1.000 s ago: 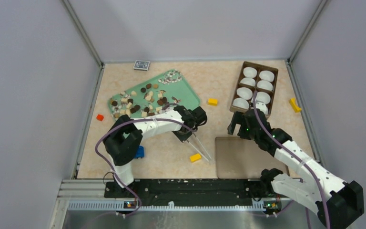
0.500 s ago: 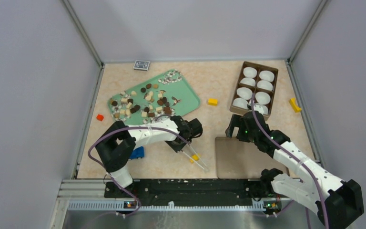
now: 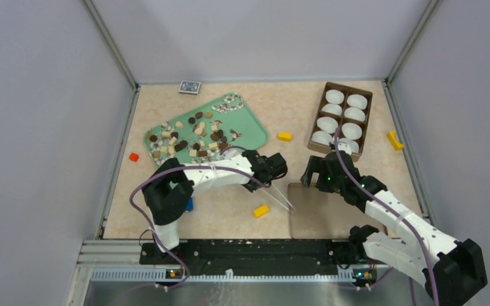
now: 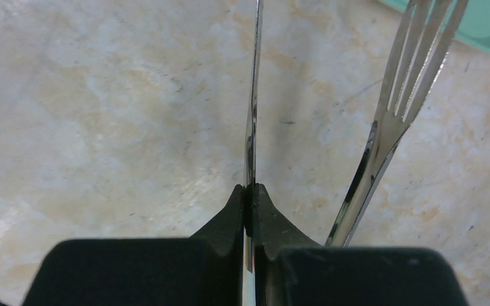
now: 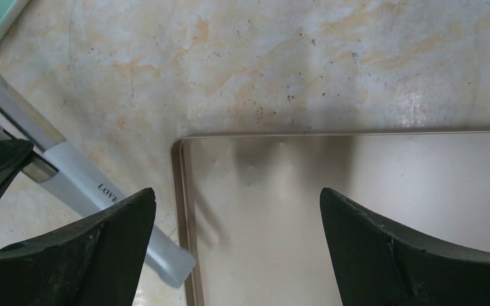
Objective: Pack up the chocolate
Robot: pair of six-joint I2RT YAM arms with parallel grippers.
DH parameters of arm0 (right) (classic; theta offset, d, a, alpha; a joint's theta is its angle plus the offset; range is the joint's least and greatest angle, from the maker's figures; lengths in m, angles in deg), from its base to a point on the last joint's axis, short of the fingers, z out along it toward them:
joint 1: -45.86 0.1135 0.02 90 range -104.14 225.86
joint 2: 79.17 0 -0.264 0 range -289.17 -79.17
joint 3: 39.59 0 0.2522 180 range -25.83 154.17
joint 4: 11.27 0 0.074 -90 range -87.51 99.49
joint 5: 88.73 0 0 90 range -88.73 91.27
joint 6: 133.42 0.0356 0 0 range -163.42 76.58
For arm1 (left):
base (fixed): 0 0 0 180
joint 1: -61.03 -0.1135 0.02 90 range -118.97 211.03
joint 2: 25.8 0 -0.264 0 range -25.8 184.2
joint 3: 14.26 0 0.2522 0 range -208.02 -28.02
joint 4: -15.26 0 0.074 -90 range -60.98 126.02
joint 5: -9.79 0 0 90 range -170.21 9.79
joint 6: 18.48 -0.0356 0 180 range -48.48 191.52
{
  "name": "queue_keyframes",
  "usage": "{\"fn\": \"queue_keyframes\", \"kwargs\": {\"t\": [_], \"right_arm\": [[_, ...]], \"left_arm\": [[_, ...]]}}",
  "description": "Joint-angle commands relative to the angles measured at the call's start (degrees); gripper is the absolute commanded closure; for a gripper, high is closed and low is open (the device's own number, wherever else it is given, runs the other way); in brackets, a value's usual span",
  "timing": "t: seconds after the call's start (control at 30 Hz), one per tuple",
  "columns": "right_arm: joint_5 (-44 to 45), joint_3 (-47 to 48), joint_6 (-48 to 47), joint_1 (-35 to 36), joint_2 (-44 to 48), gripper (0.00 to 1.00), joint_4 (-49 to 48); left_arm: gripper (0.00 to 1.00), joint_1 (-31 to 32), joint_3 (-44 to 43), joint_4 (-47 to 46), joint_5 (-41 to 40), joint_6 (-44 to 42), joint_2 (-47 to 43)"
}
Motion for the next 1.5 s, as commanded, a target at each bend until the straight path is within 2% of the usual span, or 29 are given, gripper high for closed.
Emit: {"fn": "queue_keyframes", "kwargs": {"t": [0.0,0.13,0.33,0.5,0.77,0.8,0.83,0.9,0.93,0.97,1.1,1.2,1.33,1.47], "right_arm": [[-0.94,-0.92,-0.54,-0.43,0.05,0.03,-1.72],[-0.92,-0.85,-0.62,-0.38,-0.09,0.03,-1.52],[-0.98,-0.78,-0.73,-0.33,-0.88,0.03,-2.41],[-1.74,-0.29,-0.75,-0.36,-2.98,0.03,-3.87],[-5.69,0.91,-2.61,-0.24,-4.44,0.04,-6.05],[-6.15,1.22,-3.51,0.11,-4.33,0.04,-6.24],[-6.07,1.64,-4.48,0.62,-4.19,0.04,-6.28],[-4.99,2.47,-6.29,1.84,-3.82,0.03,-5.98],[-4.19,2.83,-6.89,2.26,-3.64,0.03,-5.66],[-3.59,2.92,-7.23,2.51,-3.34,0.03,-5.48],[-2.47,2.61,-8.52,2.91,-1.97,0.03,-5.12],[-2.54,2.14,-9.51,4.34,-0.38,0.03,-5.26],[-2.72,0.50,-10.05,7.08,2.68,0.03,-6.90],[-2.32,0.39,-10.81,10.30,3.34,0.03,-8.85]], "left_arm": [[1.00,-0.18,-5.60,3.55,-6.10,4.67,5.58],[1.00,-0.13,-3.02,3.89,-1.96,4.67,5.68],[1.00,-0.14,9.11,4.02,0.34,8.48,-4.05],[1.00,-0.14,15.99,5.01,2.11,11.19,-9.70],[1.00,0.55,18.04,2.88,5.23,9.07,-9.21],[0.95,0.54,17.42,2.34,4.97,7.93,-8.72],[0.84,0.49,16.40,2.00,4.71,6.63,-8.20],[0.53,0.48,14.05,0.95,4.24,2.47,-7.12],[0.44,0.56,12.68,0.15,4.11,0.48,-6.56],[0.39,0.56,11.57,-0.89,4.21,-1.69,-6.10],[0.31,0.54,6.68,-3.54,5.23,-9.12,-5.19],[0.26,0.56,3.16,-3.08,4.00,-13.78,-7.75],[0.22,0.48,2.31,-4.34,0.96,-19.07,-16.60],[0.17,-0.44,6.02,-7.54,-0.12,-25.35,-27.78]]}}
